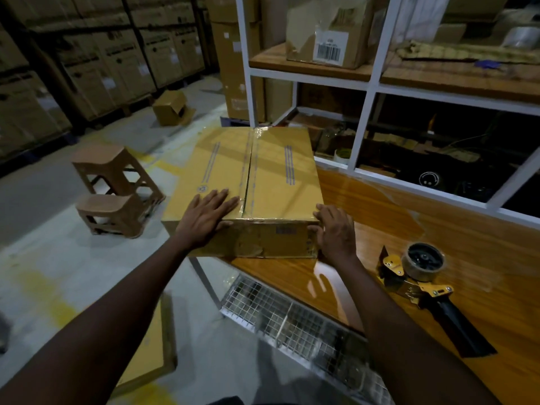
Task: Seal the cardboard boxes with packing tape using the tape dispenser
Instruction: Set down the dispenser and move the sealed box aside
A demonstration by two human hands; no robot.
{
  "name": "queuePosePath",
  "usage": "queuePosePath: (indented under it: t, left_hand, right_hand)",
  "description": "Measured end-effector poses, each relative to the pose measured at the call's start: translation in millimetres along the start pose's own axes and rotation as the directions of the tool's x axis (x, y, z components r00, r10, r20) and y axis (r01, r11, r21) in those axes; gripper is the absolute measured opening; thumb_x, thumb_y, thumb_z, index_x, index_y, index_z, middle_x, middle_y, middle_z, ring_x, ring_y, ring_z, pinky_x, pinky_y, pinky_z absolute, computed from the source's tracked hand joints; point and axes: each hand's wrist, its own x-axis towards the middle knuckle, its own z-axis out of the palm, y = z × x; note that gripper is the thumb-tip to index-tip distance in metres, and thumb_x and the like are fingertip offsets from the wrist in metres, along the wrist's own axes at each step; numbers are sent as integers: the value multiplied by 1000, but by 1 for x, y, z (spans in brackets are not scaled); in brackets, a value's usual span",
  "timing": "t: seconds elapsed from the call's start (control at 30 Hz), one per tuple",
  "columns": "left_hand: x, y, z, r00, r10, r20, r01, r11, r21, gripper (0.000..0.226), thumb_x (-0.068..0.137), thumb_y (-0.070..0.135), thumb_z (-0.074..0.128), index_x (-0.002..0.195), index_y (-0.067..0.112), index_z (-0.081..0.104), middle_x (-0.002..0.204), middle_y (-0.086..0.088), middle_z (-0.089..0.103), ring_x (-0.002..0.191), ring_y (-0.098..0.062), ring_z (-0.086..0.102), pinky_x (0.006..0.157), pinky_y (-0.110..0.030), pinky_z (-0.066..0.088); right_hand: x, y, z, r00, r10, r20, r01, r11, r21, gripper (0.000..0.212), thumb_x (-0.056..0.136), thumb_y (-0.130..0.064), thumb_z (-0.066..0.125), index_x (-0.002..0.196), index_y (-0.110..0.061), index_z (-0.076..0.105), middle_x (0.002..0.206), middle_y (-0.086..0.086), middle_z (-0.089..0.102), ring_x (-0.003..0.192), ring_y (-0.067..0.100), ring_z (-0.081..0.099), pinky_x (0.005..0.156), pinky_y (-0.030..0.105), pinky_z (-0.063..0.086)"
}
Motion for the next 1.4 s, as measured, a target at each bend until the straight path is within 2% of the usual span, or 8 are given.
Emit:
queuePosePath:
  t: [0.2,0.33,0.47,0.53,0.7,0.9,1.2,1.4]
  left_hand:
    - [-44,-78,4,998,-37,-41,33,995,-98,63,98,65,15,153,37,30,161,-6,26,143,-36,31,106,-54,34]
    - [-62,-85,18,971,-187,-146,96,873,-478,48,100,40,41,147,29,45,163,-5,22,142,-23,33,106,-39,38]
    - [-69,-49,31,875,-400,-270,143,749,-647,39,99,17,57,138,19,57,159,-13,27,141,-28,35,105,-46,45]
    - [-74,-37,38,861,-431,-270,182,757,-627,50,92,21,67,140,20,52,160,-13,21,143,-37,30,105,-53,42]
    - [-87,-35,48,871,-420,-255,225,803,-552,84,69,33,87,141,22,45,157,-15,18,136,-44,30,100,-57,36]
    - [-102,-34,49,839,-378,-390,105,818,-565,77,64,26,91,133,20,56,147,-18,33,126,-41,38,98,-49,34]
    - [-114,-2,0,791,-362,-493,12,815,-579,68,64,29,89,126,24,61,141,-11,39,120,-39,40,91,-44,35]
    - [-105,45,-51,753,-317,-577,-72,831,-551,71,59,27,93,124,24,64,140,-10,41,117,-38,42,95,-46,36]
  right_hand:
    - [-5,-17,1,990,142,-17,-141,989,36,50,80,-11,73,128,-14,58,120,4,62,109,27,56,84,39,49]
    - [-9,-43,8,935,346,-82,-333,933,138,57,81,-6,73,133,-18,54,126,2,61,115,25,56,82,29,45]
    - [-18,-75,23,906,423,3,-419,897,143,72,76,-23,80,137,-24,43,156,0,29,139,27,33,102,41,41]
    - [-26,-89,30,906,423,30,-423,899,115,83,72,-33,84,141,-27,40,160,-1,16,143,30,22,106,44,35]
    - [-56,-121,33,915,402,-33,-403,915,-32,94,64,-41,89,144,-30,41,158,3,17,139,36,23,102,48,40]
    - [-90,-143,34,871,479,-115,-491,861,-134,100,58,-36,92,142,-40,39,155,6,16,131,40,29,87,48,52]
    - [-107,-148,-8,796,533,-288,-562,827,-25,87,57,-26,92,133,-36,51,149,1,32,131,35,33,89,48,49]
    - [-114,-129,-72,771,486,-411,-538,843,-13,83,56,-23,92,130,-31,54,145,4,37,128,37,37,87,51,50]
